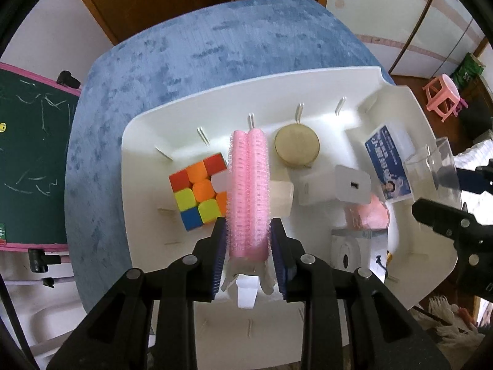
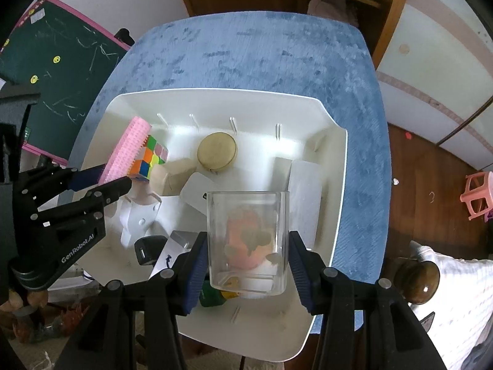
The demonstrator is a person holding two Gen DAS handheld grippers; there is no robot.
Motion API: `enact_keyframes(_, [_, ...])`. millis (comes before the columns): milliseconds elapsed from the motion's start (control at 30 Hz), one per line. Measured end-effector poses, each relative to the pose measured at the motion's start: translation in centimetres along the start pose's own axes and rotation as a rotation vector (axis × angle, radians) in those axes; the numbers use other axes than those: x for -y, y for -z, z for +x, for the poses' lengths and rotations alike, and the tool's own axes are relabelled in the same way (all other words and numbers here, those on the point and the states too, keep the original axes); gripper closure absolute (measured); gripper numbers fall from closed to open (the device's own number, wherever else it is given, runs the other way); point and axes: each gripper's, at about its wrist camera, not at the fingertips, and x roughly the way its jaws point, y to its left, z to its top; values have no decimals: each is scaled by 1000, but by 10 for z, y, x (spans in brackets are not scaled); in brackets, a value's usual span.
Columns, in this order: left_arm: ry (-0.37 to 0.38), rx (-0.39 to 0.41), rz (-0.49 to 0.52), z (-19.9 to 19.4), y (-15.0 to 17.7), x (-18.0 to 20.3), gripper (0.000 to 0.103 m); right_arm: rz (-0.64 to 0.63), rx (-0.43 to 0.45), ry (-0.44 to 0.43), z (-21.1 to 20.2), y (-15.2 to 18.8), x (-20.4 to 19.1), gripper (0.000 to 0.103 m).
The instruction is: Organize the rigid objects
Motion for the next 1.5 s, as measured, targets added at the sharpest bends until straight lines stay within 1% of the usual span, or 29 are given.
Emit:
enact_keyframes(33, [-3,-6,2,1,1,1,62,2,1,-1,1,0,0,52])
enact_keyframes(67, [-6,-6,3,1,1,1,48,5,-1,-1,1,0,-1,52])
enact_keyframes(100, [-8,-3,4,1,2,2,41,7,-4,-1,2,0,-1,52])
enact_keyframes(133, [-13,5,3,-1,3,3,29,10,-8,-4,3,0,-1,52])
enact_keyframes(167, [-20,15,3,-3,4,3,25,17,-12,-11,4,1,-1,52])
enact_keyframes(200, [-27,27,4,-5,4,3,25,22,-10,-17,4,2,0,49])
enact_keyframes(233, [-34,34,6,-6,5,4,25,26,-3,-21,3,2,0,43])
enact_keyframes(267, [-37,37,6,-7,4,3,25,27,6,-21,1,3,0,41])
enact_keyframes(400, [-41,43,-13,-13,4,0,25,20,45,-25,-8,5,-1,41])
enact_keyframes(600, [-70,107,-39,-38,2,-8,25,20,107,-21,-26,4,-4,41])
enact_keyframes(800, [-69,177,-119,-77,-3,-26,25,41,218,18,-57,-3,-12,41])
enact_keyframes(933, [-58,221,-170,-109,-6,-38,25,63,275,12,-79,-9,-20,41])
enact_keyframes(1067, [-60,271,-196,-136,-3,-47,25,103,322,-14,-102,-13,-29,41])
enact_keyframes(1167, [-60,296,-208,-154,0,-56,25,125,368,-10,-121,-12,-39,41])
enact_keyframes(1200, [-60,303,-213,-160,1,-59,25,129,381,-7,-126,-12,-43,40])
enact_keyframes(1300, [-50,327,-222,-175,6,-67,25,138,426,21,-141,-8,-58,31])
enact_keyframes(1500, [-66,371,-223,-194,18,-74,25,146,465,35,-161,-2,-79,30])
